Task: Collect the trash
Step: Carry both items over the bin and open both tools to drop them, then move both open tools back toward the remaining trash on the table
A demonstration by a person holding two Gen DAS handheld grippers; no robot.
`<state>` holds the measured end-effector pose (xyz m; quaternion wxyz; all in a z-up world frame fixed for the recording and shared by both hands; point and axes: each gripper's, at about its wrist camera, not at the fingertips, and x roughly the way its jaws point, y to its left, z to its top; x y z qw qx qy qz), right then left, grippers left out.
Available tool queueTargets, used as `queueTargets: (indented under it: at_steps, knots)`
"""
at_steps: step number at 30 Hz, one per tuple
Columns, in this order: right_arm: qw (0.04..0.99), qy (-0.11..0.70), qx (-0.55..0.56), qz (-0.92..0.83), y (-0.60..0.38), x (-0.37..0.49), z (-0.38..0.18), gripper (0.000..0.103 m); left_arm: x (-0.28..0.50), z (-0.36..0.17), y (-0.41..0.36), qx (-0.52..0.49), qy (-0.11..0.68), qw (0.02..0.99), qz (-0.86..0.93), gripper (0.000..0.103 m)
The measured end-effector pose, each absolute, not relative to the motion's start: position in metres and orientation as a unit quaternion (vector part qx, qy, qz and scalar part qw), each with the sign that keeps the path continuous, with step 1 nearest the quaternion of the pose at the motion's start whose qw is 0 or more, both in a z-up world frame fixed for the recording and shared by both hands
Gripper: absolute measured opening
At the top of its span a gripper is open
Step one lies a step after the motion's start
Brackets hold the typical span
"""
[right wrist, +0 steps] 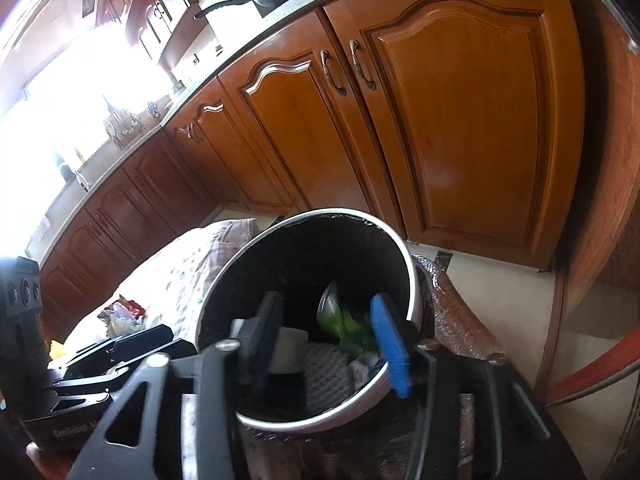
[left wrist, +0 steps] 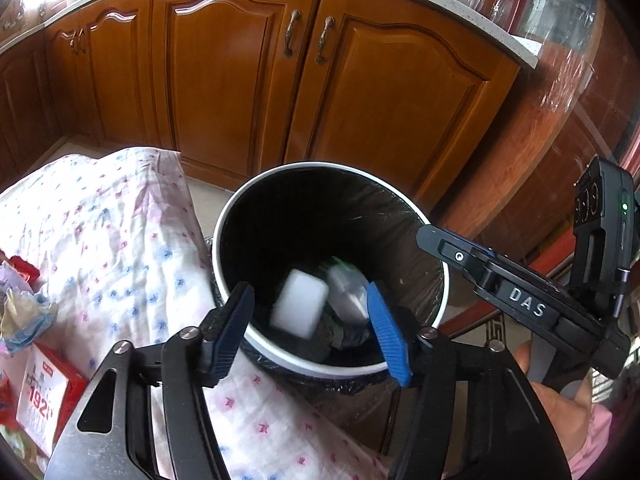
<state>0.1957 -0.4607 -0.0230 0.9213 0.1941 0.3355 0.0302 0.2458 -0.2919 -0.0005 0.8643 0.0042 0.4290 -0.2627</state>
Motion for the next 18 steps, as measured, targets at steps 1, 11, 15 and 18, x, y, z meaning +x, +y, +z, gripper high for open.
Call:
queueTargets:
  at_steps: [1, 11, 15, 18]
  knots:
    - [0.922, 0.333, 0.196, 0.032, -0.460, 0.193, -0.022, 0.067, 0.244, -0.001, -0.289, 0.002, 0.429, 0.865, -0.262, 0.061]
    - [0.923, 0.317, 0.207, 0.060, -0.431, 0.164, -0.015, 0.076, 0.216, 0.002, -0.248, -0.029, 0.418, 0.873, -0.250, 0.065]
    - [0.922, 0.317, 0.209, 0.075, -0.414, 0.153, -0.012, 0.076, 0.201, 0.002, -0.225, -0.047, 0.416, 0.876, -0.239, 0.066]
    - [0.921, 0.318, 0.210, 0.087, -0.403, 0.145, -0.012, 0.076, 0.193, 0.003, -0.210, -0.058, 0.413, 0.879, -0.232, 0.066]
